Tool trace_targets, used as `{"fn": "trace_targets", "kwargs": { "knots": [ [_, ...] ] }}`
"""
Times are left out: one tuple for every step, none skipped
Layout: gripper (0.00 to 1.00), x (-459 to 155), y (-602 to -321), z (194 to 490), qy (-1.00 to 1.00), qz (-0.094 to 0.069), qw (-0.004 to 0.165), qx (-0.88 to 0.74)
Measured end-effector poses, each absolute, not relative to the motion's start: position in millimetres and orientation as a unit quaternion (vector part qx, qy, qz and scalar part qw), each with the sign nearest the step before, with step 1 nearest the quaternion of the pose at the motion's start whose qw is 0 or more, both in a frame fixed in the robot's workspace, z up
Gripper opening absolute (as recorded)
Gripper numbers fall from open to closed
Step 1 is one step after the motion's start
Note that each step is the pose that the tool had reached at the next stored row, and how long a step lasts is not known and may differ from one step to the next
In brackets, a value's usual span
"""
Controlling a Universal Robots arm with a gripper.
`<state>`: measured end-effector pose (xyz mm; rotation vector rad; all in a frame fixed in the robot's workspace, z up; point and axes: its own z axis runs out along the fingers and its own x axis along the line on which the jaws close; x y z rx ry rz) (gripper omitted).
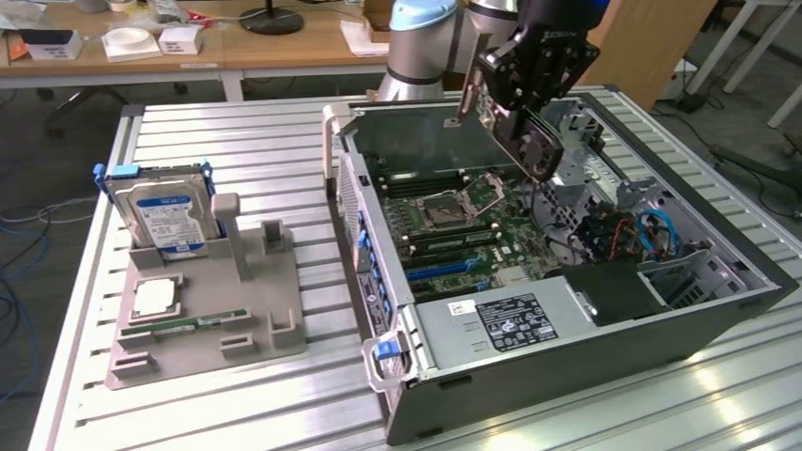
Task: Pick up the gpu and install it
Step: 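Insert the gpu into the slot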
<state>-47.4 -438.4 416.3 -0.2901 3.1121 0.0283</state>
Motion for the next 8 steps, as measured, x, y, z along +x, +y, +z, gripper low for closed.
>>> {"fn": "trace_targets", "kwargs": {
  "knots": [
    [0.27, -47.4, -438.4, 416.3, 0.995, 0.009, 0.008, -0.095],
    [0.27, -47.4, -438.4, 416.3, 0.995, 0.009, 0.008, -0.097],
    [0.27, -47.4, -438.4, 416.3, 0.995, 0.009, 0.008, -0.099],
    [0.27, -47.4, -438.4, 416.3, 0.995, 0.009, 0.008, -0.101],
    [0.27, -47.4, -438.4, 416.3, 0.995, 0.009, 0.008, -0.104],
    [0.27, -47.4, -438.4, 416.3, 0.994, 0.009, 0.008, -0.106],
    [0.27, -47.4, -438.4, 416.3, 0.994, 0.009, 0.008, -0.108],
    [0.27, -47.4, -438.4, 416.3, 0.994, 0.009, 0.008, -0.110]
  ]
}}
